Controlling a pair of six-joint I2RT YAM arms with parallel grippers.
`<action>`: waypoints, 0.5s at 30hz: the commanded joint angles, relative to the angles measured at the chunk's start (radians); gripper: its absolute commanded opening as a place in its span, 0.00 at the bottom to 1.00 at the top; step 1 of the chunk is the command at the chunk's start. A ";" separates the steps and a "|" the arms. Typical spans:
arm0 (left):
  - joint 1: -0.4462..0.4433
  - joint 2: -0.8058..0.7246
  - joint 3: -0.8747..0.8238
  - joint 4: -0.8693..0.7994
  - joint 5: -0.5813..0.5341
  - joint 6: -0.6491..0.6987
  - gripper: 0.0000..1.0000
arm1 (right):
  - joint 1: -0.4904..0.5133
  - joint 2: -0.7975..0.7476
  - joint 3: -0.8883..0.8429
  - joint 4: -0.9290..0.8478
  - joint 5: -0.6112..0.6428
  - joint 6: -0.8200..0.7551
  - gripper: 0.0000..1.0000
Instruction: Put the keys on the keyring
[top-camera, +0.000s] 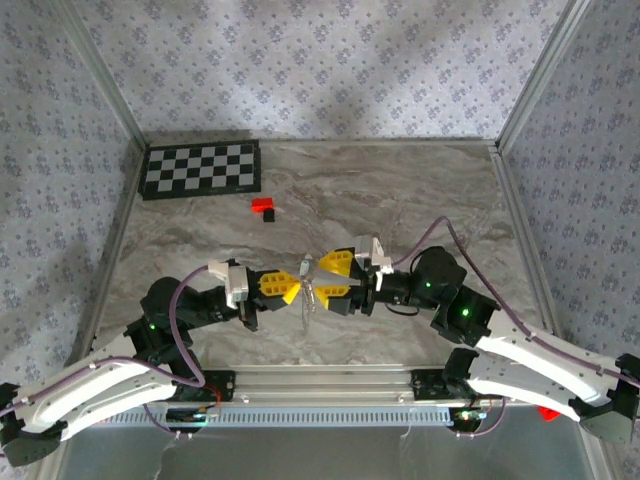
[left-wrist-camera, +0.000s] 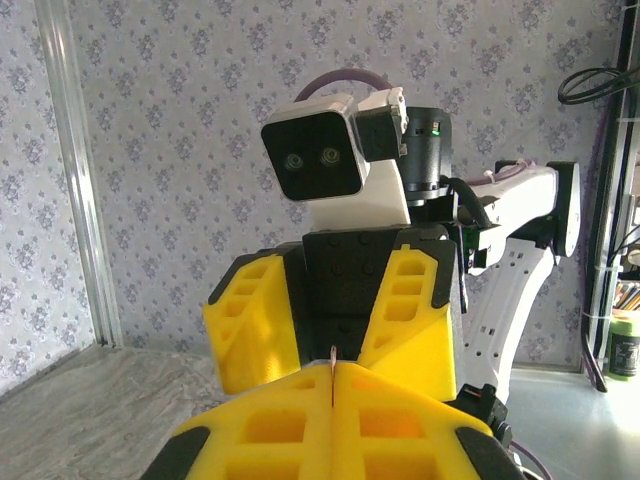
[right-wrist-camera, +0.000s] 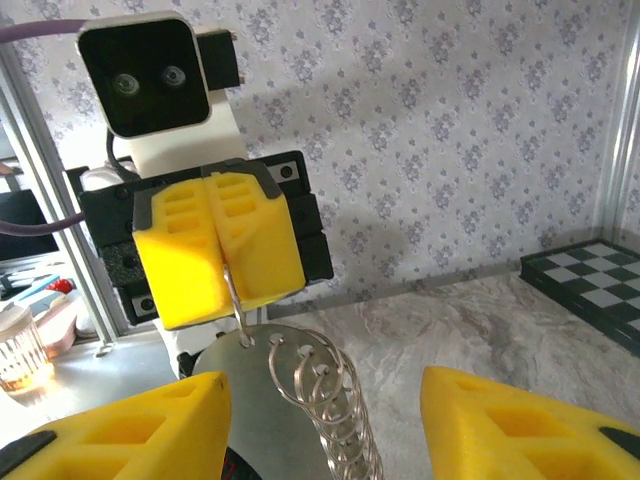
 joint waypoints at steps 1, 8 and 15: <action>0.003 -0.001 0.018 0.054 0.017 -0.008 0.00 | 0.006 0.008 -0.003 0.071 -0.023 0.004 0.51; 0.003 0.009 0.044 0.034 0.025 0.013 0.00 | 0.013 0.018 0.024 0.057 -0.033 -0.015 0.46; 0.003 0.011 0.045 0.038 0.020 0.012 0.00 | 0.027 0.026 0.032 0.065 -0.044 -0.014 0.38</action>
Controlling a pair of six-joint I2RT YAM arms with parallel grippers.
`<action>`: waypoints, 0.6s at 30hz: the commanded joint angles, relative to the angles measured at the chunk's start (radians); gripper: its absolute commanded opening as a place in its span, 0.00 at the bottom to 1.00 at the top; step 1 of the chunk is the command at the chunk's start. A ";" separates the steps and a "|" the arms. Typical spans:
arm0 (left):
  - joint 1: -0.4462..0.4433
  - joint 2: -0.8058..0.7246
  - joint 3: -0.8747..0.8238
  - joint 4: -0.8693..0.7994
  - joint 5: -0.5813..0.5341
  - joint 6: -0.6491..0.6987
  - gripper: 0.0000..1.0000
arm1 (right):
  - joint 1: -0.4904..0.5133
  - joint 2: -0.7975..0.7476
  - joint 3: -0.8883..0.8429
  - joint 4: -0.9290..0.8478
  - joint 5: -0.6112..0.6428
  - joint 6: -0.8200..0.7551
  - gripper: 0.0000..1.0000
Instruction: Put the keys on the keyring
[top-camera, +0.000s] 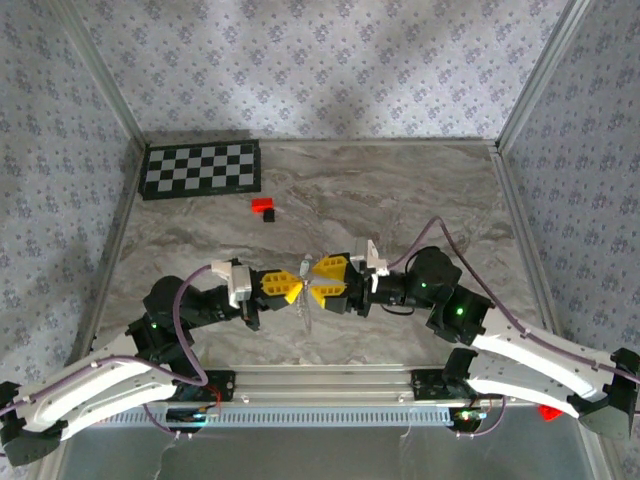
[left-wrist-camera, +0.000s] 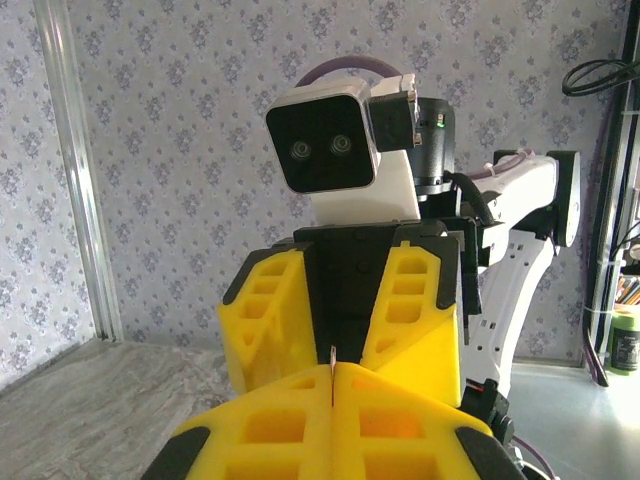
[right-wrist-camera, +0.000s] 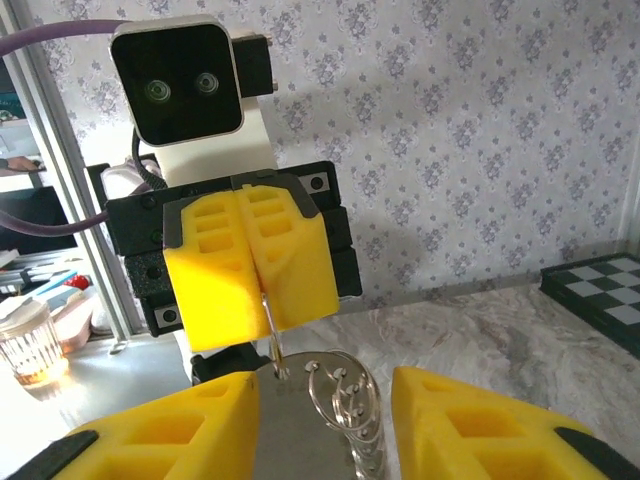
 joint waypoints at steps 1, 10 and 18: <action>0.004 -0.001 0.045 0.033 0.023 0.013 0.00 | 0.014 -0.008 0.026 0.034 -0.019 -0.009 0.37; 0.003 -0.006 0.046 0.015 0.024 0.029 0.00 | 0.024 0.005 0.032 0.038 -0.016 -0.005 0.29; 0.003 -0.017 0.060 -0.019 0.026 0.041 0.00 | 0.035 0.030 0.053 -0.016 0.004 -0.029 0.17</action>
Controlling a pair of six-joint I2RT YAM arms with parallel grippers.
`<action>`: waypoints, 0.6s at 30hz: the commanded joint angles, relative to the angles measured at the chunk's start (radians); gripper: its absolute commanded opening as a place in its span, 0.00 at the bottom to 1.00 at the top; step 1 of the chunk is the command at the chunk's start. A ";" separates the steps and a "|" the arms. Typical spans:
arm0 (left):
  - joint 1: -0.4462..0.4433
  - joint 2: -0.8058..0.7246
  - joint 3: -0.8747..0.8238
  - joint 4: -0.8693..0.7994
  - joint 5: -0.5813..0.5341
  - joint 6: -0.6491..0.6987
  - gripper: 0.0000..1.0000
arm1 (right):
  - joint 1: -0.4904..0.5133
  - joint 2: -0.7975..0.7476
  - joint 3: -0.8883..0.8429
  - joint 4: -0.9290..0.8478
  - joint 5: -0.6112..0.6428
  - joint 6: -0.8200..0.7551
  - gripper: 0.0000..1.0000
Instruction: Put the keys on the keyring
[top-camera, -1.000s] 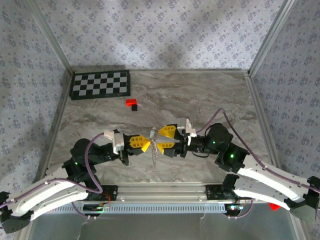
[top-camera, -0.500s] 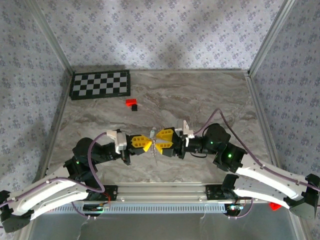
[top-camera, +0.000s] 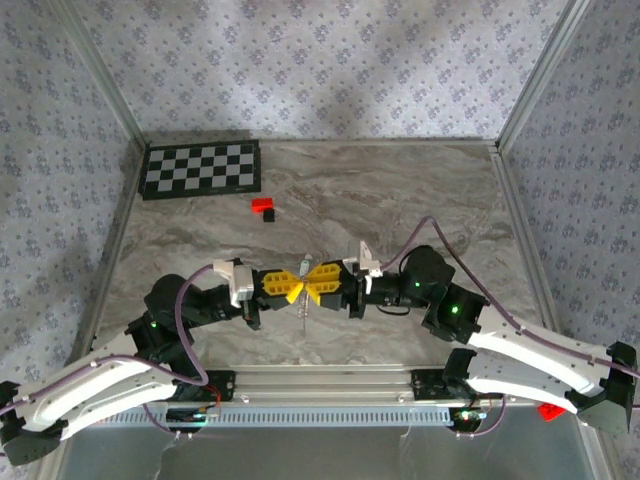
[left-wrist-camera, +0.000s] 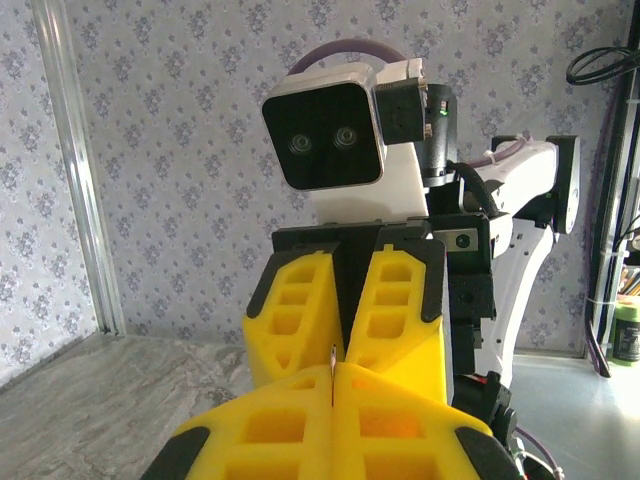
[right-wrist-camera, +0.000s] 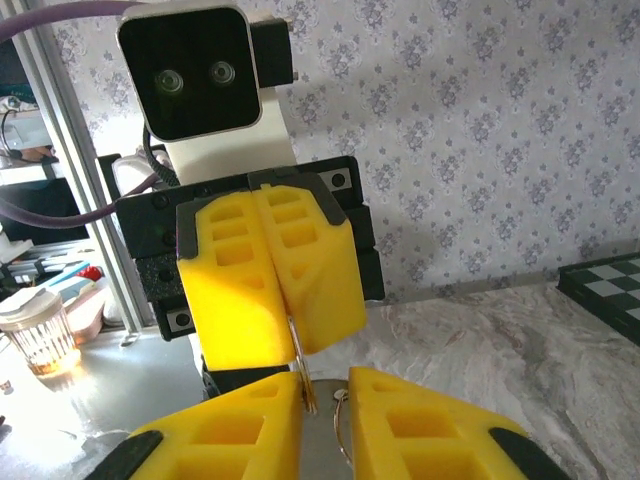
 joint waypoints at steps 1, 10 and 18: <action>0.003 -0.015 0.046 0.007 0.026 0.022 0.00 | 0.008 -0.005 0.029 -0.010 0.013 -0.018 0.16; 0.003 -0.016 0.049 0.014 0.023 0.020 0.00 | 0.013 0.003 0.067 -0.067 0.035 -0.041 0.00; 0.003 -0.015 0.042 -0.001 0.008 0.024 0.00 | 0.028 -0.028 0.069 -0.105 0.057 -0.066 0.00</action>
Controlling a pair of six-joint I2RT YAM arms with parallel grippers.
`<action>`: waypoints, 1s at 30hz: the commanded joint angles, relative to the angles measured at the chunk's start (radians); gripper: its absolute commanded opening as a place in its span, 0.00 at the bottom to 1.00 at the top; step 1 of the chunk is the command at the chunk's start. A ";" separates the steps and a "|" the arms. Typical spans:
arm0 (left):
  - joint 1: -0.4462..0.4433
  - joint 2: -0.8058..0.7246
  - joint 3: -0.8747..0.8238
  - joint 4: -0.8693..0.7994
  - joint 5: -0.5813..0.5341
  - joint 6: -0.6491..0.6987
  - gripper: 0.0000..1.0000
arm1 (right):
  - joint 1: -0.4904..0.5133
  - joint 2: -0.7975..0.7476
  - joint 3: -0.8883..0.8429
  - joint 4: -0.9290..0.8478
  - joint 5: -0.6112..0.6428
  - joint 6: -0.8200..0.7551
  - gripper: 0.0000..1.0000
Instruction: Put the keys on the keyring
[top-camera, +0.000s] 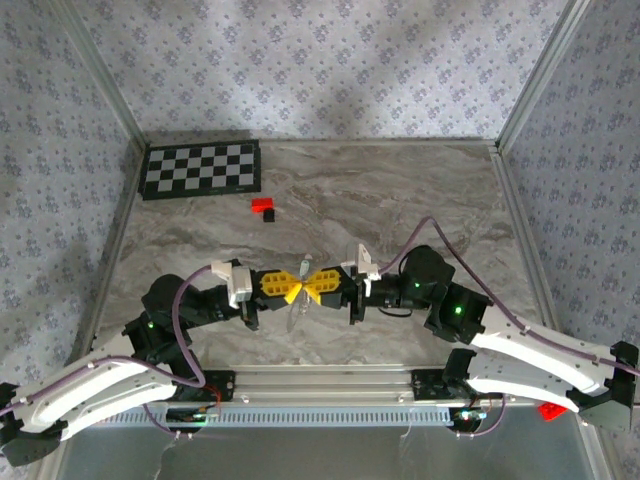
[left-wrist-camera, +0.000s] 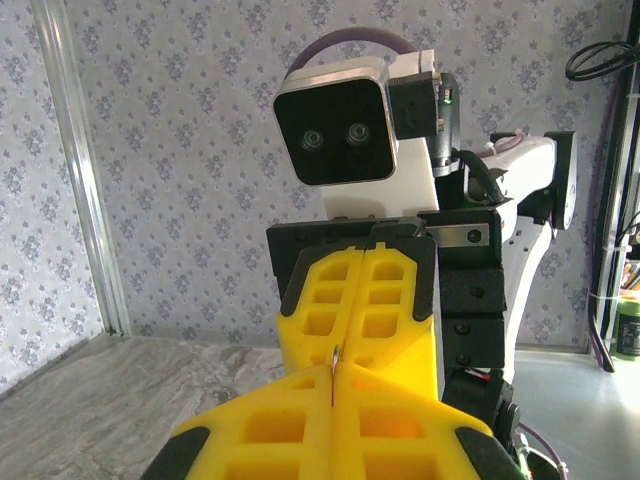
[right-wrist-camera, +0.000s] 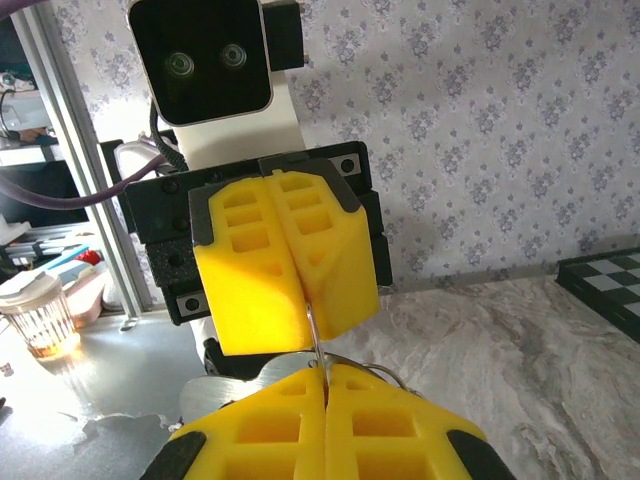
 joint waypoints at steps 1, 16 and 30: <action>0.003 -0.014 0.032 0.023 0.008 0.012 0.00 | 0.010 -0.024 0.036 -0.030 0.030 -0.030 0.00; 0.003 0.001 0.038 0.035 0.073 -0.002 0.00 | 0.019 -0.064 0.034 -0.049 0.005 -0.054 0.00; 0.002 -0.007 0.046 -0.022 0.091 0.023 0.00 | 0.008 -0.010 0.062 -0.030 -0.008 -0.043 0.01</action>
